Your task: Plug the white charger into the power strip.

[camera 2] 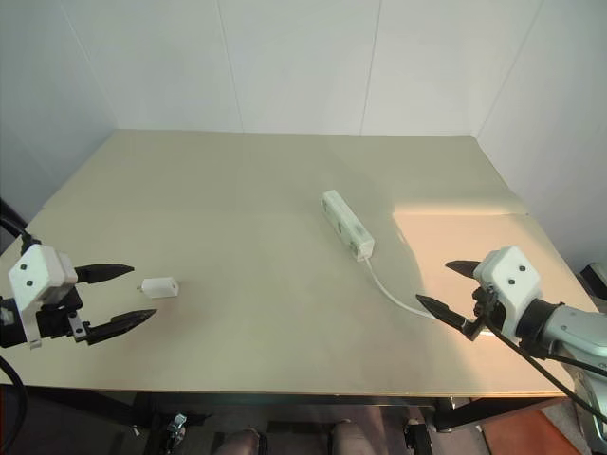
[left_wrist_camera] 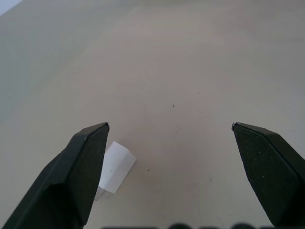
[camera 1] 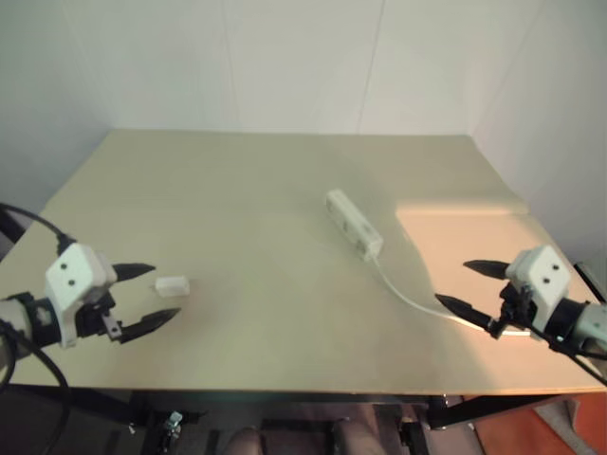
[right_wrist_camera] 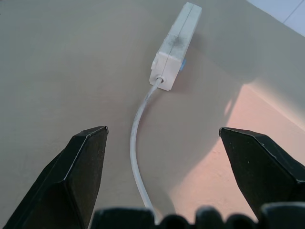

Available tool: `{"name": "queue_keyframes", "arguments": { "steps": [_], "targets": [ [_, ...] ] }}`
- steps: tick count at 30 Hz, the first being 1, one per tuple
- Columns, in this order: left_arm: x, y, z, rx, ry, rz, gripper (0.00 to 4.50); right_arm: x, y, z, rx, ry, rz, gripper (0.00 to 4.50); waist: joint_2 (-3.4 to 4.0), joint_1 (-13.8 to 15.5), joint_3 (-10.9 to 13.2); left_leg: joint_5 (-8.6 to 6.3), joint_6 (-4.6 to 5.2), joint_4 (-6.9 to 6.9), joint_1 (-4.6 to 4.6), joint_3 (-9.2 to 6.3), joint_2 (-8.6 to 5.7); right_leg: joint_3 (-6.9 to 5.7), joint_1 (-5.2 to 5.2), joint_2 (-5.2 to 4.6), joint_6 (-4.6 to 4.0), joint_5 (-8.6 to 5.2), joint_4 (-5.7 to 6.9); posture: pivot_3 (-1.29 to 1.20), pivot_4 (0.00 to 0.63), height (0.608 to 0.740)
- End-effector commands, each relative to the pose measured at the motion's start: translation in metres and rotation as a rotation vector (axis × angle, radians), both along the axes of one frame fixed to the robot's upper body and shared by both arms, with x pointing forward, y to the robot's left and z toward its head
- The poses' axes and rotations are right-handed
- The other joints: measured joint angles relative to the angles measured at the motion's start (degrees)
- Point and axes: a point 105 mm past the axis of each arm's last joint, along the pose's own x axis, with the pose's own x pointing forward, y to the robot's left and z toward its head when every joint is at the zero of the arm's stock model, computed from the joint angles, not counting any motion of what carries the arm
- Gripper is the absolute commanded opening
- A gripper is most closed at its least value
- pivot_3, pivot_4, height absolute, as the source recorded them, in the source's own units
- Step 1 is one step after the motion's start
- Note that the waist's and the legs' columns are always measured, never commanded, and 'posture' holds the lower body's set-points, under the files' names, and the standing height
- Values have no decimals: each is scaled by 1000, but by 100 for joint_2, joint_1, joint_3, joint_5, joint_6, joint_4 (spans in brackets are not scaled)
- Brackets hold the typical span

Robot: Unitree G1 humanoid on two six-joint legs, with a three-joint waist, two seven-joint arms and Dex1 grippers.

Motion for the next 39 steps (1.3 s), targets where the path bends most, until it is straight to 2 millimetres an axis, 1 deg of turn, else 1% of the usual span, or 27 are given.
{"name": "queue_keyframes", "arguments": {
  "steps": [1, 8, 12, 15, 18, 21, 23, 25, 29, 32, 36, 39],
  "targets": [
    [1, -1, 7, 14, -36, -11, 4500, -1, -1, 12, -22, -60, -6, 4462, 0, 0, 0, 0, 0, 0, 0, 0, 0, 0, 0, 0, 0, 0, 0, 0, 150, 740],
    [1, -2, 7, 14, -38, -13, 4500, -1, 0, 12, -18, -60, -8, 4462, 0, 0, 0, 0, 0, 0, 0, 0, 0, 0, 0, 0, 0, 0, 0, 0, 150, 740],
    [2, -5, 7, 8, -39, -27, 4500, 6, 9, 11, 32, -68, -12, 4462, 0, -5, 0, 0, 0, 0, 0, 0, 0, 0, 0, 0, 0, 0, 0, 0, 150, 740],
    [4, -8, 7, 2, -42, -42, 4500, 17, 18, 6, 110, -62, -40, 4462, 0, -17, 0, 0, 0, 0, 2, 0, 2, 1, 0, 2, 0, 0, 2, 0, 150, 740],
    [8, -17, 7, -11, -45, -81, 4500, 28, 29, -6, 156, -28, -43, 4462, 0, -16, 0, 0, 0, 0, 2, 0, 2, 1, -1, 3, -1, 1, 4, 0, 150, 740],
    [10, -21, 7, -21, -49, -97, 4500, 39, 40, -10, 194, -21, -36, 4462, 0, -14, 0, 0, 0, 0, -2, 0, 0, 2, -3, 1, -2, 2, 1, 0, 150, 740],
    [11, -24, 7, -24, -50, -106, 4500, 51, 50, -11, 237, -11, -48, 4462, 0, -15, 0, 0, 0, 0, -3, 0, 0, 1, -4, 1, -3, 2, 1, 0, 150, 740],
    [12, -26, 6, -27, -49, -113, 4500, 64, 56, -12, 274, 1, -77, 4462, 0, -22, 0, 0, 0, 0, -2, 0, 1, 2, -6, 1, -3, 3, 4, 0, 150, 740],
    [12, -30, 4, -34, -45, -128, 4500, 84, 62, -20, 319, 34, -146, 4462, 1, -32, 0, 0, 0, -2, 0, -1, 3, 1, -7, 5, -8, 5, 6, 0, 150, 740],
    [13, -33, 3, -35, -42, -145, 4500, 93, 66, -25, 336, 57, -161, 4462, 1, -23, 1, 0, 0, -3, -5, -1, 0, 1, -9, 1, -43, 26, 1, 0, 150, 740],
    [17, -38, 3, -40, -45, -162, 4500, 107, 77, -34, 350, 88, -168, 4462, 2, -27, 1, 0, 0, -3, -4, -1, -1, 0, -9, 1, -44, 28, 2, 0, 150, 740],
    [18, -40, 3, -42, -46, -171, 4500, 115, 81, -42, 349, 121, -188, 4462, 2, -49, 1, 1, 0, -3, -1, -1, 1, 1, -9, 4, -43, 29, 5, 0, 150, 740]
  ]
}}
